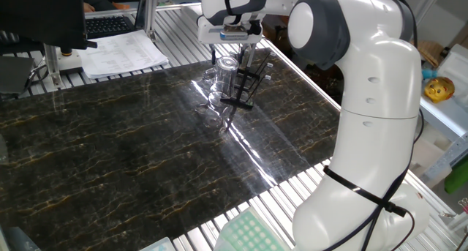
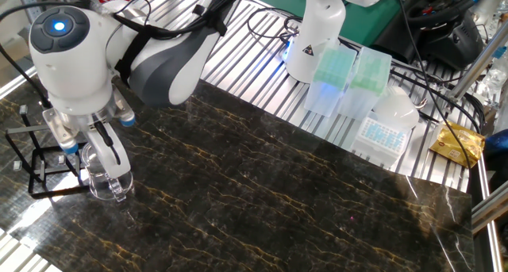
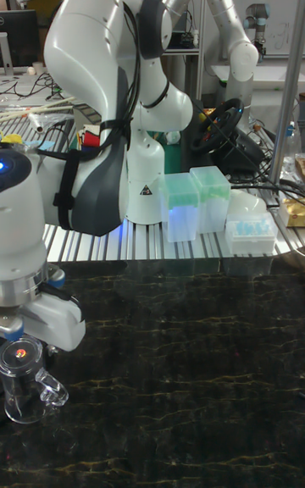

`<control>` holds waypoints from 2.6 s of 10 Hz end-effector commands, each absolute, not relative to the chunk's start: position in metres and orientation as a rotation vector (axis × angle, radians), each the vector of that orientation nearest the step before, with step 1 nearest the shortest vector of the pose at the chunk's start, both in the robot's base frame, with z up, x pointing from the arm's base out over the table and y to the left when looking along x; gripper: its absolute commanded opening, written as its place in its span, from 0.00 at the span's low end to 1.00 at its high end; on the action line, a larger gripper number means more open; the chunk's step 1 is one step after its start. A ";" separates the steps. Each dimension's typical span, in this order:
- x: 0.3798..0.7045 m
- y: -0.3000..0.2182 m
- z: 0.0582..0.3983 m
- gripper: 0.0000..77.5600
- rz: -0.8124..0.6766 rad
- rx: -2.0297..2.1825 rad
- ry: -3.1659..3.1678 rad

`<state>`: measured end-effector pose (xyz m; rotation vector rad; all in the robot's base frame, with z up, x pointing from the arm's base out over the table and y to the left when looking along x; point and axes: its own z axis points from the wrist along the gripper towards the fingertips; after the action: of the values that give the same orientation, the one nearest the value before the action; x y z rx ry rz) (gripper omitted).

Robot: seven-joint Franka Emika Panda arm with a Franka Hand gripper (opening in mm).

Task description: Take the cup off the cup rack

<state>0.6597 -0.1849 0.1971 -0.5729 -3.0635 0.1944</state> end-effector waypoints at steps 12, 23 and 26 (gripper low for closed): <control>0.660 -0.193 0.194 1.00 0.230 -0.533 -3.060; 0.660 -0.190 0.189 1.00 0.250 -0.528 -3.052; 0.660 -0.190 0.189 1.00 0.250 -0.521 -3.054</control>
<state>0.6589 -0.1897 0.1869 -0.5216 -3.0509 0.2477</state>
